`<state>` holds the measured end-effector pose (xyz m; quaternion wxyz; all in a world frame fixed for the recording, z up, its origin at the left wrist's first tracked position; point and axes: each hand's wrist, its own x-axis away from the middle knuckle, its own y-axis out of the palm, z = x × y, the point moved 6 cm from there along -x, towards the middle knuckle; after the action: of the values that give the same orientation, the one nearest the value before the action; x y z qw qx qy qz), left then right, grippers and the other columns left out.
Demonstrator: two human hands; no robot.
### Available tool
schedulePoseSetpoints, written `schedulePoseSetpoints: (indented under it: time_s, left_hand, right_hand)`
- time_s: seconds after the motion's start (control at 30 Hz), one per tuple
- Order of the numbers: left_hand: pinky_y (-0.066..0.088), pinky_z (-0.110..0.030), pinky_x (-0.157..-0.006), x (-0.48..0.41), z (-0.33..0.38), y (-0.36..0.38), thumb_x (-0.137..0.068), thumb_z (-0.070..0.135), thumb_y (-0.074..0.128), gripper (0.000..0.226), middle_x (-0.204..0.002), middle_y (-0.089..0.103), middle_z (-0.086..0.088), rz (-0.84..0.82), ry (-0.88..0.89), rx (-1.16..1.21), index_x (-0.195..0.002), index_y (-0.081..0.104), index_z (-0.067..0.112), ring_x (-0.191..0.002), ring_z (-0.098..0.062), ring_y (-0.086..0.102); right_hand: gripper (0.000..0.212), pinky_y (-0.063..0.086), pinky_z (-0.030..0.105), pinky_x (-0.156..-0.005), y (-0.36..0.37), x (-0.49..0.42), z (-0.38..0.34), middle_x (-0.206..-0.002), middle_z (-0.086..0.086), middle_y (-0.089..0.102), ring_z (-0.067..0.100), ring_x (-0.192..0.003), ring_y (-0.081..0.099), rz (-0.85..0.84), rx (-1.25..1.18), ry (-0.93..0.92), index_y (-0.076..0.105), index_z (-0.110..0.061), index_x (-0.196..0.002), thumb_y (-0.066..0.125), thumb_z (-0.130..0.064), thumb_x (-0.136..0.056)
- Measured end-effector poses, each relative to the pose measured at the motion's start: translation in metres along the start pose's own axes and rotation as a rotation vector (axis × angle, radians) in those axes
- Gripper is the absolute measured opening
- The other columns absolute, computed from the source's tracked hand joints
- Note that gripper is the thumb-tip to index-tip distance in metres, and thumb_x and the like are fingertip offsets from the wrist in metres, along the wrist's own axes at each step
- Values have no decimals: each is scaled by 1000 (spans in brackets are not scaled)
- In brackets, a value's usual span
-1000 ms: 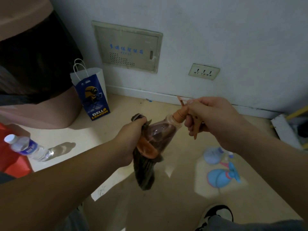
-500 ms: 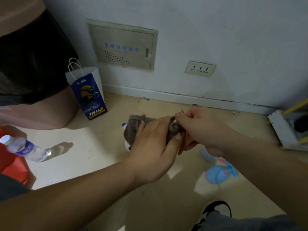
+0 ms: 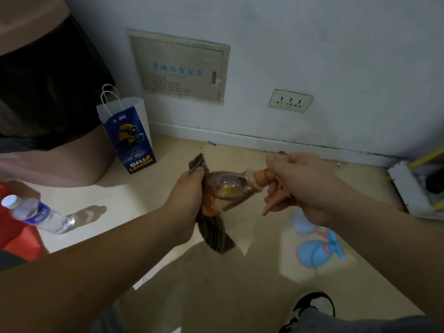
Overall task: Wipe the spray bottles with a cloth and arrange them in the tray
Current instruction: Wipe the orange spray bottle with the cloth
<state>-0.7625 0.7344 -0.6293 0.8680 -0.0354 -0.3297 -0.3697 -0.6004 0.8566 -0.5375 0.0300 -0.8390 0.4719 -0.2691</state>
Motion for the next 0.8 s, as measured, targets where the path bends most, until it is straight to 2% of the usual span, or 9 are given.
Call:
schedulePoseSetpoints:
  time_s: [0.07,0.17,0.23,0.3,0.43,0.53,0.67,0.73,0.8]
  left_hand:
    - [51,-53,-106,2,-4,4,-109,42,38,40,-125,68,-9,33,55,-21,-144,49,26,-113,-31,67]
    - [37,-52,-118,18,1,14,-102,52,28,55,-153,43,-7,59,392,-461,-155,33,38,-137,-30,46]
    - [21,-53,-126,24,3,25,-97,55,22,62,-169,14,-5,-16,619,-817,-159,22,45,-156,-35,13]
    - [2,-47,-130,24,5,31,-101,53,20,63,-174,-6,1,-79,783,-1080,-163,10,41,-160,-24,-14]
    - [11,-50,-130,30,12,31,-108,42,28,61,-173,14,-5,-145,1219,-1422,-164,21,18,-161,-26,3]
    - [21,-57,-126,30,14,27,-110,39,31,60,-172,17,-10,-171,1283,-1459,-163,23,12,-160,-30,9]
    - [22,-54,-126,33,18,28,-109,44,29,60,-172,17,-7,-257,1339,-1419,-164,19,21,-161,-25,9]
    - [23,-56,-125,20,21,19,-108,50,32,60,-172,19,-5,-232,1267,-1370,-164,18,31,-160,-24,9]
    - [21,-60,-124,13,22,11,-105,56,31,61,-173,16,-2,-170,1084,-1262,-162,16,42,-160,-25,5]
  right_hand:
    - [30,54,33,-47,2,-1,2,-53,11,62,25,-47,65,13,-32,9,57,-1,-102,57,-31,-103]
    - [30,55,34,-48,8,-2,6,-54,11,62,24,-48,66,23,-98,33,56,-2,-102,54,-31,-105]
    - [34,55,33,-48,11,-2,7,-55,10,63,23,-49,66,28,-138,49,58,1,-105,51,-31,-106]
    - [39,55,32,-48,13,-2,6,-59,11,63,22,-49,66,31,-159,67,61,4,-109,48,-32,-107]
    - [42,55,32,-48,13,-1,10,-60,9,62,21,-49,65,15,-176,127,65,6,-113,48,-32,-106]
    - [40,55,30,-48,19,3,16,-57,6,61,19,-47,64,-23,-220,180,66,3,-114,48,-32,-106]
    - [40,55,31,-49,22,9,15,-61,8,60,20,-48,64,-44,-232,188,70,2,-105,48,-31,-106]
    - [40,56,31,-48,23,11,11,-61,8,61,20,-48,63,-45,-217,173,69,3,-108,47,-31,-106]
    - [39,57,32,-49,22,11,9,-61,8,61,22,-49,64,-34,-212,153,66,4,-112,48,-30,-106]
